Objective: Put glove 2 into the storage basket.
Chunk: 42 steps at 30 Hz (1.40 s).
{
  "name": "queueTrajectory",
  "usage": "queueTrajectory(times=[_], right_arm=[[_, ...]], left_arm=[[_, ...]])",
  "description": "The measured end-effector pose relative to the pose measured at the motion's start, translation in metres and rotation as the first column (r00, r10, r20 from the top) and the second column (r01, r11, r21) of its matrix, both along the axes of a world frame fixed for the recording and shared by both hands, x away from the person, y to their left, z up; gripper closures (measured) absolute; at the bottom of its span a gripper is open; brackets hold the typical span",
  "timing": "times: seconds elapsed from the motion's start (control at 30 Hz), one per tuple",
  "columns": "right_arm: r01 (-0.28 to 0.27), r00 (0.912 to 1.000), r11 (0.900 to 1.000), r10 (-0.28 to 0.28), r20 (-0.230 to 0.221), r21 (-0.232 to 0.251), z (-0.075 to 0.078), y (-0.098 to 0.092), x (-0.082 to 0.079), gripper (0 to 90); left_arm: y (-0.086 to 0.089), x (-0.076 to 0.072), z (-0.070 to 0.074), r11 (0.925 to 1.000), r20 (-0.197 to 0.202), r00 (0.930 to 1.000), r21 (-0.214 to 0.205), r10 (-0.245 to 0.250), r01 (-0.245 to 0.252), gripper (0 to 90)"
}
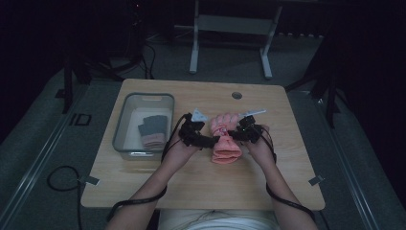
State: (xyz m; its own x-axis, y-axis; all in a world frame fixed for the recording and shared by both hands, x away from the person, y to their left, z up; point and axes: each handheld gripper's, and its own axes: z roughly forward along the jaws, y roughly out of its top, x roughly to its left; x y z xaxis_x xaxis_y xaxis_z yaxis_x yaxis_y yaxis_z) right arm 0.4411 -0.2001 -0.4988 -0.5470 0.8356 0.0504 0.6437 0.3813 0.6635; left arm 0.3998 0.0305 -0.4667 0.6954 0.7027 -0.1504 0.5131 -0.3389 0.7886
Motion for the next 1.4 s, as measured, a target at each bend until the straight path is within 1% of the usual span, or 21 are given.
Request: queueTrajectory(times=[0.07, 0.13, 0.2, 0.27, 0.3, 0.33, 0.43, 0.5, 0.57, 0.63, 0.7, 0.73, 0.8, 0.83, 0.87, 0.93, 1.03, 1.13, 1.2, 1.33, 1.4], right_arm=[[-0.011, 0.9996, 0.9999, 0.012, -0.026, 0.013, -0.005, -0.004, 0.003, 47.2], [-0.026, 0.9985, 0.9988, 0.028, -0.047, 0.042, -0.011, -0.008, 0.008, 44.5], [-0.026, 0.9965, 0.9967, 0.031, -0.078, 0.076, -0.014, -0.011, 0.011, 44.4], [-0.021, 0.993, 0.9929, 0.034, -0.113, 0.117, -0.017, -0.014, 0.014, 44.4], [-0.023, 0.9913, 0.9915, 0.039, -0.125, 0.128, -0.019, -0.015, 0.015, 44.4], [-0.023, 0.989, 0.9895, 0.044, -0.141, 0.143, -0.021, -0.015, 0.016, 44.4], [-0.028, 0.9834, 0.9851, 0.057, -0.172, 0.17, -0.024, -0.016, 0.019, 44.5], [-0.029, 0.9799, 0.982, 0.064, -0.189, 0.187, -0.027, -0.017, 0.021, 44.5], [-0.027, 0.9733, 0.9747, 0.076, -0.216, 0.222, -0.031, -0.019, 0.024, 44.4], [-0.022, 0.9696, 0.97, 0.079, -0.231, 0.242, -0.033, -0.02, 0.026, 44.6], [-0.023, 0.9703, 0.9716, 0.078, -0.229, 0.236, -0.033, -0.019, 0.025, 46.0], [-0.022, 0.9702, 0.9724, 0.077, -0.23, 0.232, -0.033, -0.019, 0.025, 47.0], [-0.021, 0.9704, 0.9739, 0.074, -0.23, 0.226, -0.032, -0.018, 0.025, 48.7], [-0.022, 0.9713, 0.9755, 0.072, -0.227, 0.219, -0.031, -0.017, 0.025, 50.4], [-0.023, 0.9749, 0.9806, 0.065, -0.213, 0.195, -0.028, -0.014, 0.023, 55.5], [-0.017, 0.9788, 0.9815, 0.056, -0.197, 0.191, -0.027, -0.013, 0.02, 58.8], [-0.006, 0.981, 0.976, 0.048, -0.188, 0.218, -0.024, -0.015, 0.017, 63.8], [-0.006, 0.9832, 0.9744, 0.047, -0.176, 0.225, -0.02, -0.016, 0.014, 65.4], [-0.001, 0.9827, 0.9695, 0.046, -0.179, 0.245, -0.018, -0.016, 0.014, 66.0], [-0.002, 0.9863, 0.9605, 0.048, -0.158, 0.278, -0.01, -0.016, 0.011, 66.6], [-0.007, 0.9903, 0.9565, 0.047, -0.13, 0.292, -0.001, -0.015, 0.008, 66.5]], left_arm=[[-0.004, 0.02, -0.008, 0.9996, -0.067, 0.9974, 0.004, 0.027, -0.026, 17.0], [-0.007, 0.037, -0.021, 0.9983, -0.137, 0.9888, 0.0, 0.059, -0.059, 21.5], [-0.009, 0.05, -0.036, 0.998, -0.216, 0.9747, -0.013, 0.058, -0.063, 21.7], [-0.013, 0.057, -0.048, 0.998, -0.259, 0.9639, -0.004, 0.059, -0.063, 24.0], [-0.013, 0.06, -0.053, 0.9975, -0.285, 0.9567, -0.018, 0.06, -0.068, 24.8], [-0.012, 0.064, -0.059, 0.9964, -0.317, 0.9469, -0.044, 0.056, -0.073, 27.6], [-0.011, 0.069, -0.067, 0.995, -0.364, 0.931, -0.082, 0.022, -0.056, 33.0], [-0.012, 0.071, -0.071, 0.9952, -0.376, 0.9265, -0.084, 0.015, -0.05, 33.8], [-0.012, 0.074, -0.076, 0.9941, -0.399, 0.9169, -0.098, 0.002, -0.045, 35.8], [-0.012, 0.077, -0.081, 0.9896, -0.419, 0.9076, -0.139, -0.023, -0.039, 39.0], [-0.012, 0.077, -0.085, 0.9851, -0.427, 0.9034, -0.168, -0.038, -0.038, 42.8], [-0.011, 0.077, -0.087, 0.981, -0.427, 0.903, -0.19, -0.047, -0.039, 45.9], [-0.011, 0.076, -0.087, 0.98, -0.421, 0.9053, -0.196, -0.052, -0.034, 55.0], [-0.013, 0.072, -0.085, 0.9774, -0.389, 0.9195, -0.209, -0.055, -0.03, 55.0], [-0.014, 0.07, -0.084, 0.9775, -0.372, 0.9267, -0.209, -0.052, -0.029, 67.3], [-0.014, 0.068, -0.083, 0.9733, -0.369, 0.9282, -0.226, -0.045, -0.042, 72.3], [-0.016, 0.065, -0.076, 0.9708, -0.363, 0.9308, -0.235, -0.044, -0.046, 75.1], [-0.017, 0.063, -0.069, 0.9733, -0.36, 0.9325, -0.224, -0.032, -0.053, 75.9], [-0.016, 0.062, -0.064, 0.9725, -0.354, 0.9349, -0.226, -0.029, -0.056, 76.3], [-0.012, 0.059, -0.048, 0.9719, -0.326, 0.9445, -0.233, -0.043, -0.036, 77.3], [-0.01, 0.058, -0.037, 0.971, -0.306, 0.9509, -0.237, -0.044, -0.031, 77.3]])
